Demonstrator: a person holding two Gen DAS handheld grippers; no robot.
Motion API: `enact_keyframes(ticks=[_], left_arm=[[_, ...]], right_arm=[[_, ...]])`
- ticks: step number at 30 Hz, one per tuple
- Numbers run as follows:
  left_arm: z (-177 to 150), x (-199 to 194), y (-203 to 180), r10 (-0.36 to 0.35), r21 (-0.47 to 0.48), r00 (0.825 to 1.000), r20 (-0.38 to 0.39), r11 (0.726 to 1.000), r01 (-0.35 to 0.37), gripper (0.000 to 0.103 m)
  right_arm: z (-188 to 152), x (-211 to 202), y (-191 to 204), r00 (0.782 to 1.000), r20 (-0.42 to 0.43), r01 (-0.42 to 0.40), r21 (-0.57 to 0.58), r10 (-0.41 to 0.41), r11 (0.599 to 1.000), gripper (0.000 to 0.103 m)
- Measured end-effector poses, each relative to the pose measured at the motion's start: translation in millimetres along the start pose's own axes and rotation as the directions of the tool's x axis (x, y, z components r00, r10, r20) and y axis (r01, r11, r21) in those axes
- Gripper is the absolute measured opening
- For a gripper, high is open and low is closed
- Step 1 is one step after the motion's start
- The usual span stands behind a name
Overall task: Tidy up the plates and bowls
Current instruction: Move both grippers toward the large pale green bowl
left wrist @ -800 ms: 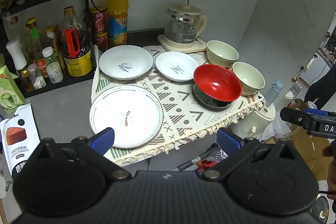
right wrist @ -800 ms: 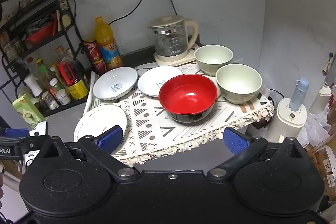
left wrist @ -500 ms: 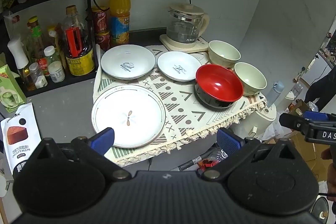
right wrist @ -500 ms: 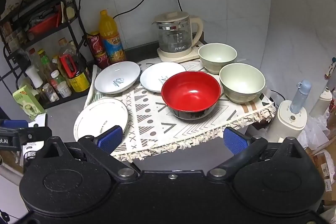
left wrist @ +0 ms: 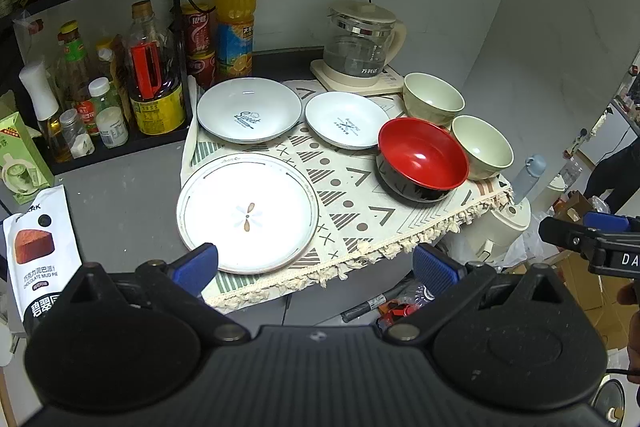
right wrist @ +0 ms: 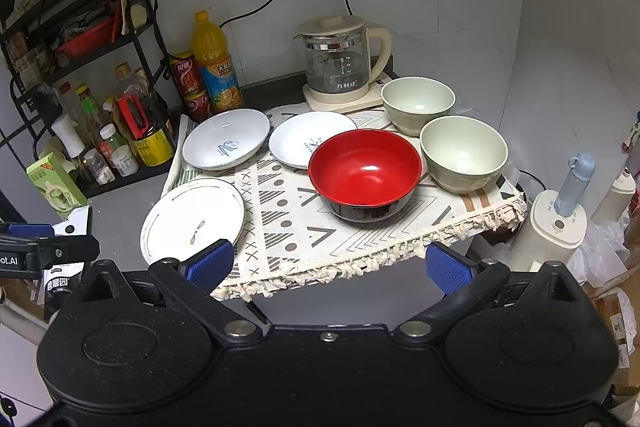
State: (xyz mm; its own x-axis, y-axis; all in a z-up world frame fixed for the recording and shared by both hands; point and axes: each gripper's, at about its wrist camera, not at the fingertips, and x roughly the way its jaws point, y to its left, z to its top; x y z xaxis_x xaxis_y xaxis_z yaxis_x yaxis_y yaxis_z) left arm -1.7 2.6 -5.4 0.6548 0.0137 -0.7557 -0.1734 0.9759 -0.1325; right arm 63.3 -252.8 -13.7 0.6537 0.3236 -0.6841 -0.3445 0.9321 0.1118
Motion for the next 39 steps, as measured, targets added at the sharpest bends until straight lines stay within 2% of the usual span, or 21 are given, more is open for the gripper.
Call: enact_keyframes(ticks=[39], left_arm=[[9, 19, -15, -0.024, -0.005, 1.0, -0.01, 1.0, 0.024, 0.102]], right_arm=[[6, 13, -24, 0.999, -0.003, 0.036, 0.038, -0.036, 0.999, 0.103]])
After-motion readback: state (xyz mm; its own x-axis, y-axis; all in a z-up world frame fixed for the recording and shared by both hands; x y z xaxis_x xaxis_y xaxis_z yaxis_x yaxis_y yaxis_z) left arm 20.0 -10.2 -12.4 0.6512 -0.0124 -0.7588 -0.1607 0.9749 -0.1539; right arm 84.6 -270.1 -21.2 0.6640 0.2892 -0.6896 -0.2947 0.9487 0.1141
